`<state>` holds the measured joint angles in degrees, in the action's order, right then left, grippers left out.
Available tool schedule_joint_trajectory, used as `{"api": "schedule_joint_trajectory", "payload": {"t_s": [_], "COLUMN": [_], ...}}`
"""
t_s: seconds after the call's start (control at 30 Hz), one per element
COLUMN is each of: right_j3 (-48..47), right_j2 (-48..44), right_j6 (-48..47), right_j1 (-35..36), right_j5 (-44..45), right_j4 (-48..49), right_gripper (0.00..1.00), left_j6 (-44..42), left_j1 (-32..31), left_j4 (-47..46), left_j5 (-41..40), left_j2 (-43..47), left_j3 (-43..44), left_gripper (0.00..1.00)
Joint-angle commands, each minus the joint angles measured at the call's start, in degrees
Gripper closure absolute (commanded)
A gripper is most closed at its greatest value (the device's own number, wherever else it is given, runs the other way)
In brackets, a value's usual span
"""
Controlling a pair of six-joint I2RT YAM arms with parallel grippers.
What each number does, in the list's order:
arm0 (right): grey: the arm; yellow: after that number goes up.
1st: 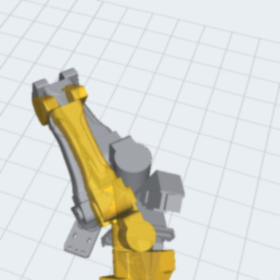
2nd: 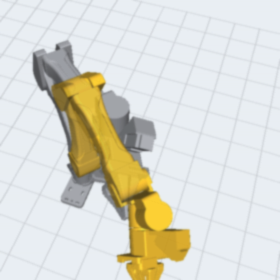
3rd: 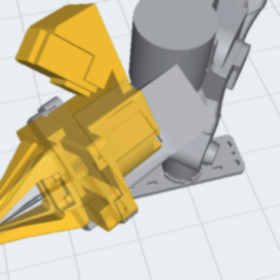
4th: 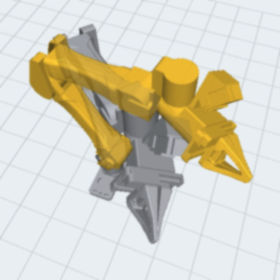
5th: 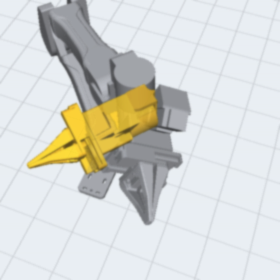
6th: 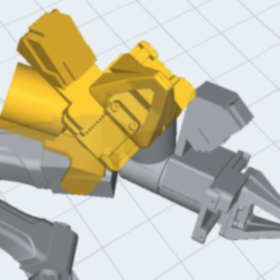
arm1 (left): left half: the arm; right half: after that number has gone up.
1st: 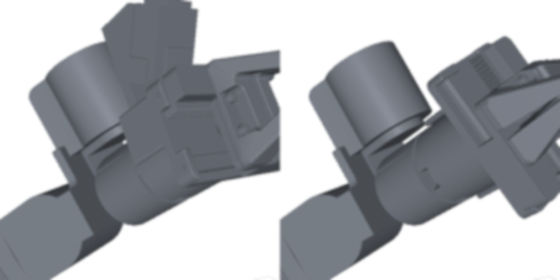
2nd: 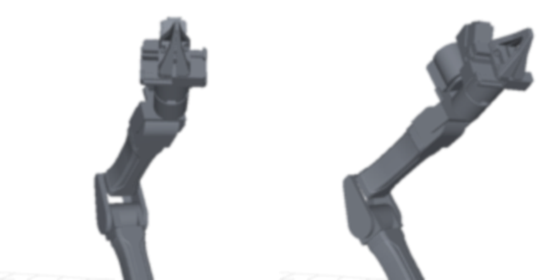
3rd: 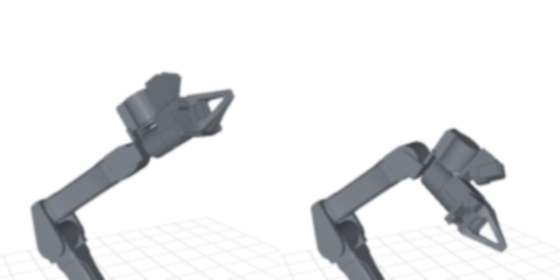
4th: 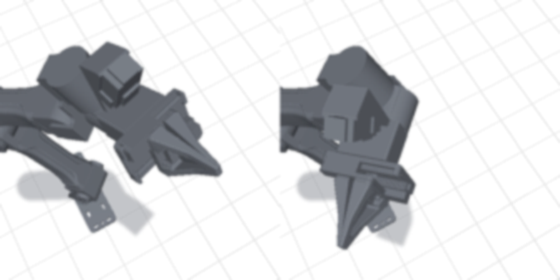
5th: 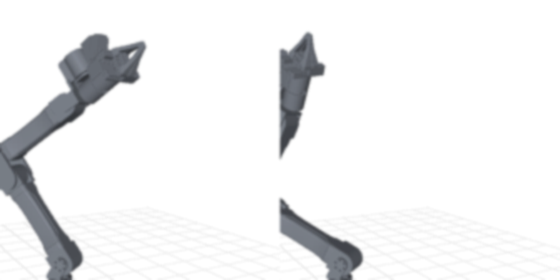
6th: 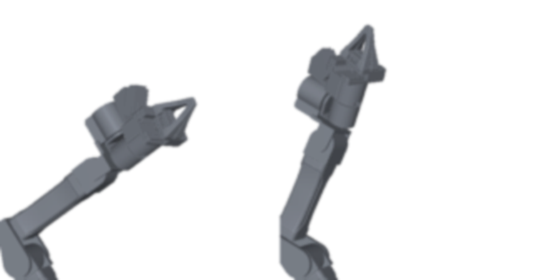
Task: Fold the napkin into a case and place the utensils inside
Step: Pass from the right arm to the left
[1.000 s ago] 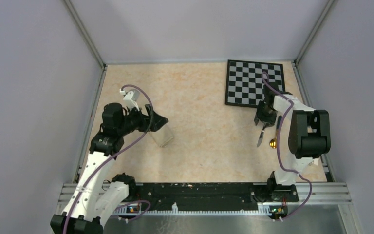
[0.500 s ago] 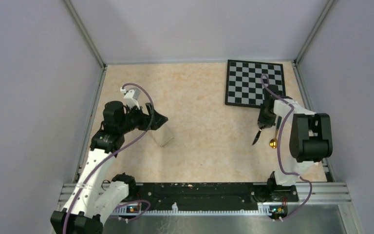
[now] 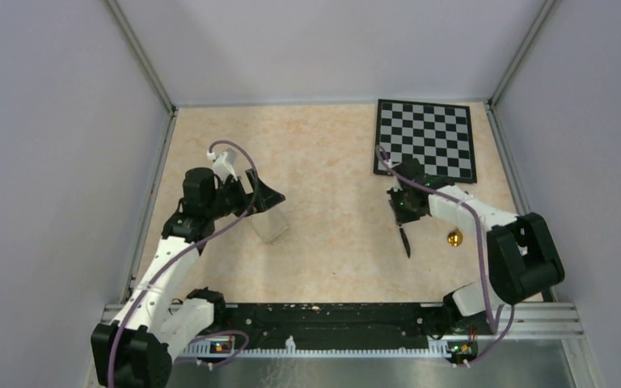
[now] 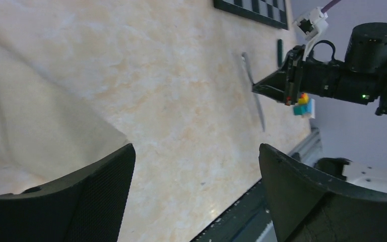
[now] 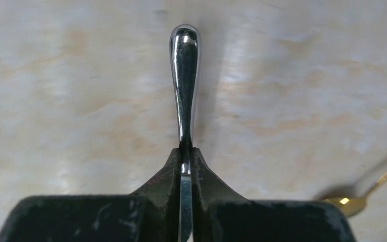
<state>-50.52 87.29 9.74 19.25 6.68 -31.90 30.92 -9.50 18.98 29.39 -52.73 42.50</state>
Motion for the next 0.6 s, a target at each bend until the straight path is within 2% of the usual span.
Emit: {"api": "schedule_joint_trajectory", "payload": {"t_s": [0.0, 0.1, 0.3, 0.4, 0.57], "right_j3": [1.9, 1.5, -3.5, -6.8, -10.9], "right_j2": [-8.5, -8.5, -5.1, -2.5, -0.1], "right_j6": [-5.0, -3.5, 0.7, 2.8, 5.7], "right_j1": [7.1, 11.1, 20.8, 24.3, 28.6], "right_j5": [-12.6, -18.1, -21.9, -23.4, -24.1], "right_j4": [10.4, 14.0, 19.0, 19.9, 21.0], "right_gripper": [1.0, 1.0, 1.0, 1.0, 1.0], "left_j6": [12.5, 19.9, 27.5, 28.1, 29.1], "left_j1": [-0.1, -2.0, -10.1, -13.0, -13.2], "left_j4": [-21.9, -34.5, -48.6, -48.9, -48.5], "left_j5": [16.5, 20.2, 12.7, 8.1, 2.4], "left_j2": [-3.3, -8.6, -16.9, -19.0, -19.5], "left_j3": [-9.2, -13.7, -17.6, -16.9, -17.5], "left_gripper": [0.05, 0.06, 0.08, 0.09, 0.18]}}
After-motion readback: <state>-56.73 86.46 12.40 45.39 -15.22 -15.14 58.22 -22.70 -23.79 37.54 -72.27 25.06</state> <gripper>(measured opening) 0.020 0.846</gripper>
